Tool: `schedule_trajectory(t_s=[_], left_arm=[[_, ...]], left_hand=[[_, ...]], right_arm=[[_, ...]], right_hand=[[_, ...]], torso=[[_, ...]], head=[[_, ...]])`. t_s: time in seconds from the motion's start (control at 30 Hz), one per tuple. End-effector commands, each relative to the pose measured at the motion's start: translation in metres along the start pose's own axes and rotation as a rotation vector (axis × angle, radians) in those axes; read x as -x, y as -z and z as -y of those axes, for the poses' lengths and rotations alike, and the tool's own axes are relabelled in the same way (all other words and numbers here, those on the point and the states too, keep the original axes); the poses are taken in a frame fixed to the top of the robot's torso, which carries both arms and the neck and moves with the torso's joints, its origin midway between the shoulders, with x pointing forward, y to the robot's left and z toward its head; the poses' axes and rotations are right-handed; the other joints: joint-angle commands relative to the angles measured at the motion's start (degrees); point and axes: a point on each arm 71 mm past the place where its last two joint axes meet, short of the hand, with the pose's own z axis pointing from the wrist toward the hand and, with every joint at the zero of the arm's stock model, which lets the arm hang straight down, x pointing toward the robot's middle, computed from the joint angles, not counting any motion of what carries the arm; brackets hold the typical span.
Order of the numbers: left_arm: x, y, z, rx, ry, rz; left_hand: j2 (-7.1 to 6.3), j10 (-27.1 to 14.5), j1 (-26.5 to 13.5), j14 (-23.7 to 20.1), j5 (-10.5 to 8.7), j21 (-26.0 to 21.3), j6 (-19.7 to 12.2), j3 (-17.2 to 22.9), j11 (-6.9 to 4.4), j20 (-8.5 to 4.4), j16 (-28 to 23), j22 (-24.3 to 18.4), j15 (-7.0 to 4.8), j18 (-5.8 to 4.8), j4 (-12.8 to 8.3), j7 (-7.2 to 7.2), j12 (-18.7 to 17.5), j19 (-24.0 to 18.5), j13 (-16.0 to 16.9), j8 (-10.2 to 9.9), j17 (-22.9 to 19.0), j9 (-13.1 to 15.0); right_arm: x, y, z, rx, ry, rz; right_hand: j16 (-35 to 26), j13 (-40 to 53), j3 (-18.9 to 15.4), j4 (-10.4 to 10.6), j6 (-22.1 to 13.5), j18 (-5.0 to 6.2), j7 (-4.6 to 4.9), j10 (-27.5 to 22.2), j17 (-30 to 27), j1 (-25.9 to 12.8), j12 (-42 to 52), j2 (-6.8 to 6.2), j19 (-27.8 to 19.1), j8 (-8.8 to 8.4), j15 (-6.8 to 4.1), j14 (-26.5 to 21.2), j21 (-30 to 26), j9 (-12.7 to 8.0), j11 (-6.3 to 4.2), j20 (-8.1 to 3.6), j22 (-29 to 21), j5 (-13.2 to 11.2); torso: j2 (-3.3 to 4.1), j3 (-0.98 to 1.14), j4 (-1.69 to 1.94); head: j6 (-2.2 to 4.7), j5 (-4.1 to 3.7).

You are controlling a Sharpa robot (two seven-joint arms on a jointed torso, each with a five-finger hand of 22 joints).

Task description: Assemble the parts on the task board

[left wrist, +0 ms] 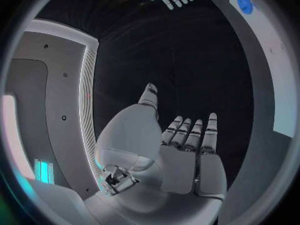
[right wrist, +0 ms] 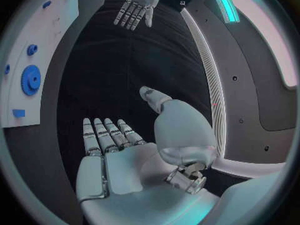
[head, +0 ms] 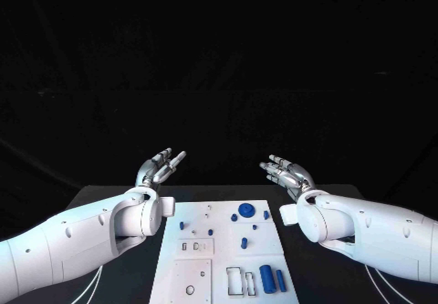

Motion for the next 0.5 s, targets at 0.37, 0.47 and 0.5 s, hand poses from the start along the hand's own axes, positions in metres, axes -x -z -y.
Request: schedule_trajectory(t_s=[0.37, 0.47, 0.5], left_arm=[[0.005, 0.006, 0.004, 0.006, 0.037, -0.106], [0.006, 0.008, 0.006, 0.002, 0.032, -0.122], [0.006, 0.009, 0.006, 0.002, 0.03, -0.132]], left_hand=[[0.9, 37.9, 8.7, 37.2, 1.12, 10.9, 30.5, -1.9, 3.5, 0.39, 11.3, 4.1, -0.87, 4.06, 0.6, 5.09, 4.9, 21.0, 2.3, 9.5, 6.2, 5.2], [1.06, 41.0, 9.6, 39.6, 1.3, 12.3, 32.0, -2.5, 3.05, -0.18, 12.3, 4.5, -1.59, 4.13, 0.7, 4.34, 5.2, 23.3, 2.5, 10.2, 7.7, 6.0], [1.18, 43.5, 10.2, 40.6, 1.29, 12.8, 33.3, -3.0, 2.51, -0.57, 12.6, 4.5, -2.03, 4.12, 0.9, 3.6, 5.5, 24.2, 2.8, 10.9, 8.6, 6.7]], right_arm=[[0.006, -0.012, -0.018, 0.184, 0.553, -0.204], [0.005, -0.012, -0.021, 0.21, 0.634, -0.223], [0.004, -0.013, -0.022, 0.217, 0.665, -0.23]], right_hand=[[9.8, 2.0, 2.0, -9.7, 31.0, 6.62, 6.64, 37.5, 6.9, 11.7, 4.9, -2.1, 31.9, 11.47, -4.16, 37.2, 13.4, 6.6, -2.97, -0.22, 5.3, -0.3], [10.5, 2.1, 2.1, -10.3, 32.8, 6.93, 5.81, 40.2, 7.8, 11.7, 4.9, -2.33, 34.3, 11.94, -5.16, 40.2, 14.5, 7.1, -3.85, -0.87, 5.7, -0.3], [10.7, 2.1, 2.2, -10.5, 33.4, 6.95, 5.51, 41.2, 8.2, 11.6, 4.9, -2.46, 35.1, 12.1, -5.55, 41.3, 15.0, 7.3, -4.18, -1.21, 5.9, -0.3]], torso=[[1.48, -0.38, -0.37], [1.83, -0.3, -0.34], [2.01, -0.28, -0.31]], head=[[-2.1, 0.39], [-2.4, 0.41], [-2.57, 0.44]])
